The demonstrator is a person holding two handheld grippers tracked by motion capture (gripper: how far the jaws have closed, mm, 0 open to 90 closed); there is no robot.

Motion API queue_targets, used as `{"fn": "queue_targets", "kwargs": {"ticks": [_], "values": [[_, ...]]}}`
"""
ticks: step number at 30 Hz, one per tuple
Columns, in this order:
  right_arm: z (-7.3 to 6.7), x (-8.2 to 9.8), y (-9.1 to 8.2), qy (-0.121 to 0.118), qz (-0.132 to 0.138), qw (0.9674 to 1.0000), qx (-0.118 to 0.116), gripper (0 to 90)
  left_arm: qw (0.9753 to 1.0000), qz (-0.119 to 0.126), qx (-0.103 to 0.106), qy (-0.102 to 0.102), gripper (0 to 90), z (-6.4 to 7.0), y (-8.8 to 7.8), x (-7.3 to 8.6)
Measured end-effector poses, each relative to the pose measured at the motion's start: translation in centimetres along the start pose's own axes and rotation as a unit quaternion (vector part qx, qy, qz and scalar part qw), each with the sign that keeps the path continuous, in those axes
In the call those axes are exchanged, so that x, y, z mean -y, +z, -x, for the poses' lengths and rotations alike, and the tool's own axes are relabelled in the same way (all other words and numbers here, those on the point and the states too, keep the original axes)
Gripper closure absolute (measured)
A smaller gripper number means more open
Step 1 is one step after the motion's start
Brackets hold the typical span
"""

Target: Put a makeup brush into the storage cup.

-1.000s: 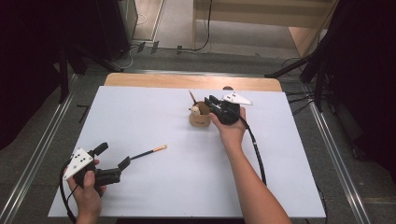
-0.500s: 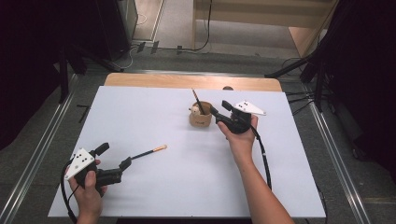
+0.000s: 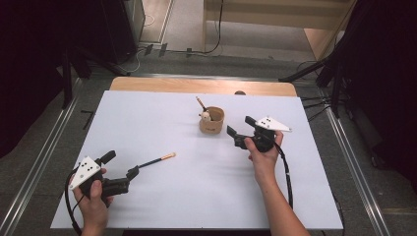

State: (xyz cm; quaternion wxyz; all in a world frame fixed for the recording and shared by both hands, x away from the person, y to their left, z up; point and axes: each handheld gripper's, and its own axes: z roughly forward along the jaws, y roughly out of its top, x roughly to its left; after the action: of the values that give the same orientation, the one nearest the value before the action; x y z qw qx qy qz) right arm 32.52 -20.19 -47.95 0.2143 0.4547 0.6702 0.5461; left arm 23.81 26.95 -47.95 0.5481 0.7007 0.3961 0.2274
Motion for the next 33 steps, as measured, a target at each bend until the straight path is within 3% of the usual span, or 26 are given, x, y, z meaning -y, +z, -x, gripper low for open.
{"fn": "queue_targets", "kwargs": {"ticks": [12, 22, 33], "values": [[0.2, 1.7, -2.5, -0.012, -0.007, 0.9997, 0.022, 12.8, 1.0000, -0.002, 0.000, 0.000, 0.7, 0.1, 0.1, 0.1], [0.6, 2.8, -4.5, -0.016, -0.011, 0.9994, 0.029, 0.1, 1.0000, -0.006, 0.001, 0.004, 0.7, 0.2, 0.2, 0.1], [1.2, 4.5, -7.5, -0.017, -0.007, 0.9991, 0.038, 0.0, 0.9999, -0.010, 0.000, 0.010, 0.7, 0.4, 0.4, 0.2]]}}
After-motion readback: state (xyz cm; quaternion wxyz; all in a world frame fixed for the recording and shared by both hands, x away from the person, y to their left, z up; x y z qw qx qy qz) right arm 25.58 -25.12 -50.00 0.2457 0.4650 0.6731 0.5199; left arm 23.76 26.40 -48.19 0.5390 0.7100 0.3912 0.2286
